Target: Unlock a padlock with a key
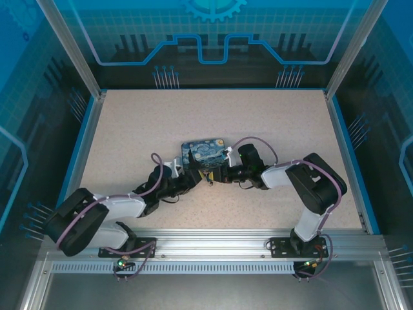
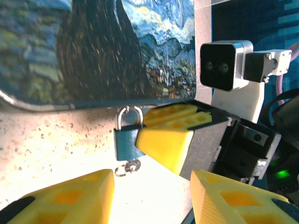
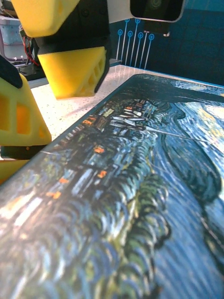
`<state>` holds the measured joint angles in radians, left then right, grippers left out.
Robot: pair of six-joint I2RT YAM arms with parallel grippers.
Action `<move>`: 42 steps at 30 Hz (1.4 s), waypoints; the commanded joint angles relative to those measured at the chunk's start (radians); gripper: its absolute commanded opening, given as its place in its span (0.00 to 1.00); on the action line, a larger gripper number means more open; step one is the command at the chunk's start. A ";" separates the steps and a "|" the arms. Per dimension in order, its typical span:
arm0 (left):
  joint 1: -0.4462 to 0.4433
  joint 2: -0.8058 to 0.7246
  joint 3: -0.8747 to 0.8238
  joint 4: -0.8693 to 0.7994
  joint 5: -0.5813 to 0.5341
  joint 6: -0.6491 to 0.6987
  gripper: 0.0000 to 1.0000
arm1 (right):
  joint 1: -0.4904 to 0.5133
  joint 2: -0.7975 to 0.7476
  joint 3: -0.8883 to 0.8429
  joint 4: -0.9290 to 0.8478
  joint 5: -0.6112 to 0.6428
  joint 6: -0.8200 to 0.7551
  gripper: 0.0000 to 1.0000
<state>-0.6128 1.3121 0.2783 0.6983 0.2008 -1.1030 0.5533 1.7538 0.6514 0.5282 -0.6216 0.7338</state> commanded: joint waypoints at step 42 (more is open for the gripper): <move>-0.128 0.306 0.002 0.360 -0.243 -0.204 0.44 | 0.013 0.061 0.031 0.047 -0.030 0.107 0.11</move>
<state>-0.7307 1.6005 0.2783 0.9627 -0.0231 -1.2858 0.5564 1.7897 0.6678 0.5777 -0.6296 0.8120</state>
